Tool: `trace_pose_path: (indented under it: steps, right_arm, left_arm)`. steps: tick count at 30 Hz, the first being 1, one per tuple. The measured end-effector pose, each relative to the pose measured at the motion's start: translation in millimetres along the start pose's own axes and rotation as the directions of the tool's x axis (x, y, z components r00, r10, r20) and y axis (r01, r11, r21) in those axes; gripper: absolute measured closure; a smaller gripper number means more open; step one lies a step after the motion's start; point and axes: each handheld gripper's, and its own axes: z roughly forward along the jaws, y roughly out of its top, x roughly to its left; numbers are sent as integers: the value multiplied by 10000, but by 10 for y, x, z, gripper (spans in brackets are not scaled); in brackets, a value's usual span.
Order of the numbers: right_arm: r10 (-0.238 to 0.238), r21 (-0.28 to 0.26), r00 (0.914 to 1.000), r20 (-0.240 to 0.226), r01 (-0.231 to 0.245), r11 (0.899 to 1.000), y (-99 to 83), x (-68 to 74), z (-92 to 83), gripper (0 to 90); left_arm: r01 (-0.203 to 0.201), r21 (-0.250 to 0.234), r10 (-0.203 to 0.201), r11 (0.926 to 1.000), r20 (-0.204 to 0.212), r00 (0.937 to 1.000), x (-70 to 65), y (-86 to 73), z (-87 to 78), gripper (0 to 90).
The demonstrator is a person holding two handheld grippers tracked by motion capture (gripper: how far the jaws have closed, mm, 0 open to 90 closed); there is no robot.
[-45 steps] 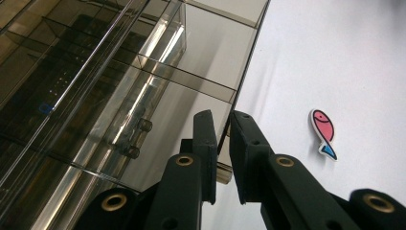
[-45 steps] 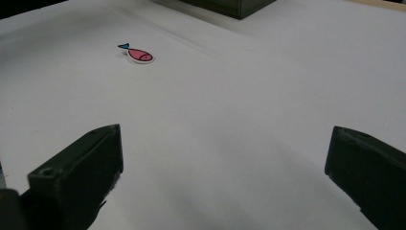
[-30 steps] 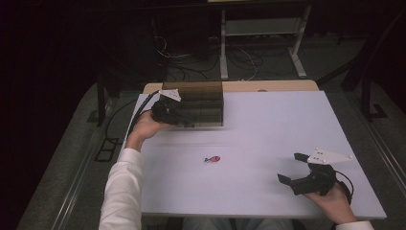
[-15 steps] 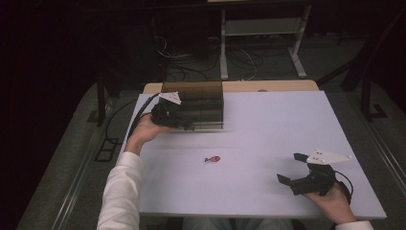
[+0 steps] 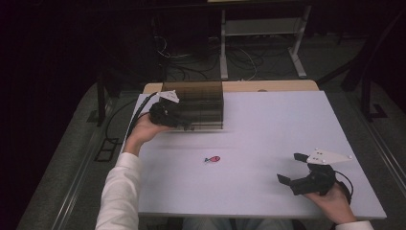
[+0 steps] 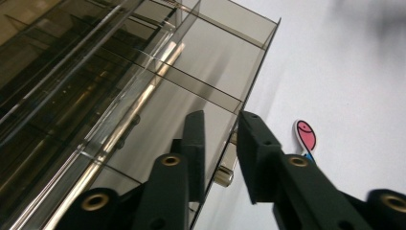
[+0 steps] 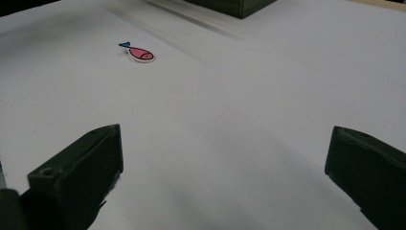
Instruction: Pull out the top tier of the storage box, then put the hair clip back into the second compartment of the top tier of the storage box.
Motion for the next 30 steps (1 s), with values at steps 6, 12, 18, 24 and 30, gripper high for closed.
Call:
trace_pose_path:
  steps: [6, 12, 18, 24, 30]
  right_arm:
    - [0, 8, 10000, 0, 0, 10000, 0, 1, 0, 0]
    - [13, 2, 10000, 5, -13, 10000, 1, 2, -1, 0]
    - [18, -5, 10000, 5, -18, 10000, 0, 1, -3, 0]
    - [48, -44, 10000, 15, -48, 10000, -3, 6, -15, 0]
    - [114, -129, 9999, 46, -113, 9999, -6, -5, -34, 0]
  left_arm:
    - [522, -51, -523, 9986, -169, 9985, -34, 20, -71, 669]
    - [482, -237, -490, 9986, -373, 9981, -108, 50, -124, 618]
    - [669, -630, -695, 9958, -400, 9968, -187, 53, -156, 579]
    - [898, -941, -952, 9915, -540, 9940, -262, 60, -166, 509]
    - [1099, -915, -1193, 9897, -1047, 9873, -349, 67, -155, 413]
